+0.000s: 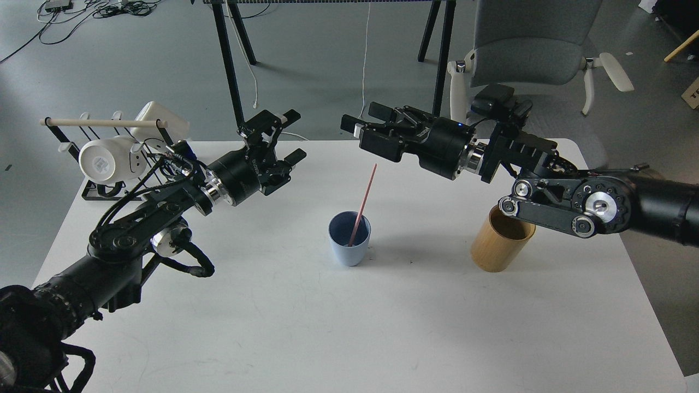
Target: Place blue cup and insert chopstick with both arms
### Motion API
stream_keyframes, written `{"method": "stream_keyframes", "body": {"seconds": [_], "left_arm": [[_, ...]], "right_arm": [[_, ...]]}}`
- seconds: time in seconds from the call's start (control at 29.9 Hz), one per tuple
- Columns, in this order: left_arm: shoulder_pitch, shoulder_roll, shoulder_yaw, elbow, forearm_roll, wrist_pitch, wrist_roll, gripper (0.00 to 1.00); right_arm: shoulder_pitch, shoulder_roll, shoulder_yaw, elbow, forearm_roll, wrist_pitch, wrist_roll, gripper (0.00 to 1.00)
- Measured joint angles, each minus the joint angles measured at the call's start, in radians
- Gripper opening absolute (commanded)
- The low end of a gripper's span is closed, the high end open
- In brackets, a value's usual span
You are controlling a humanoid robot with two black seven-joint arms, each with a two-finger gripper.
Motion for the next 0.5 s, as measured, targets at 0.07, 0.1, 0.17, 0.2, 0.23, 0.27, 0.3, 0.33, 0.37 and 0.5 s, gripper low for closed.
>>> {"method": "stream_keyframes", "body": {"seconds": [0.07, 0.1, 0.17, 0.2, 0.23, 0.27, 0.3, 0.33, 0.37, 0.5], "left_arm": [[-0.002, 0.004, -0.006, -0.005, -0.032, 0.000, 0.000, 0.95], [-0.002, 0.007, -0.014, -0.007, -0.055, 0.000, 0.000, 0.95], [-0.005, 0.013, -0.027, -0.009, -0.095, 0.000, 0.000, 0.95], [-0.008, 0.018, -0.033, -0.010, -0.110, 0.000, 0.000, 0.95], [-0.013, 0.022, -0.036, -0.011, -0.120, 0.000, 0.000, 0.95], [-0.017, 0.024, -0.039, -0.012, -0.127, 0.000, 0.000, 0.95], [-0.021, 0.028, -0.042, -0.014, -0.131, 0.000, 0.000, 0.95], [-0.025, 0.031, -0.049, -0.015, -0.135, 0.000, 0.000, 0.95], [-0.028, 0.034, -0.058, -0.018, -0.137, 0.000, 0.000, 0.95], [-0.030, 0.061, -0.143, -0.062, -0.154, 0.000, 0.000, 0.95]], "right_arm": [[-0.021, -0.037, 0.072, 0.029, 0.144, -0.003, 0.000, 0.88], [-0.043, -0.054, 0.120, 0.038, 0.226, -0.005, 0.000, 0.88], [-0.099, -0.075, 0.224, 0.047, 0.372, -0.006, 0.000, 0.88], [-0.132, -0.081, 0.280, 0.050, 0.437, -0.005, 0.000, 0.89], [-0.168, -0.084, 0.339, 0.056, 0.494, -0.002, 0.000, 0.89], [-0.199, -0.086, 0.391, 0.065, 0.537, 0.000, 0.000, 0.89], [-0.237, -0.091, 0.448, 0.079, 0.577, 0.003, 0.000, 0.89], [-0.275, -0.095, 0.501, 0.096, 0.610, 0.006, 0.000, 0.92], [-0.306, -0.098, 0.544, 0.114, 0.635, 0.009, 0.000, 0.94], [-0.428, -0.094, 0.693, 0.218, 0.752, 0.030, 0.000, 0.96]]}}
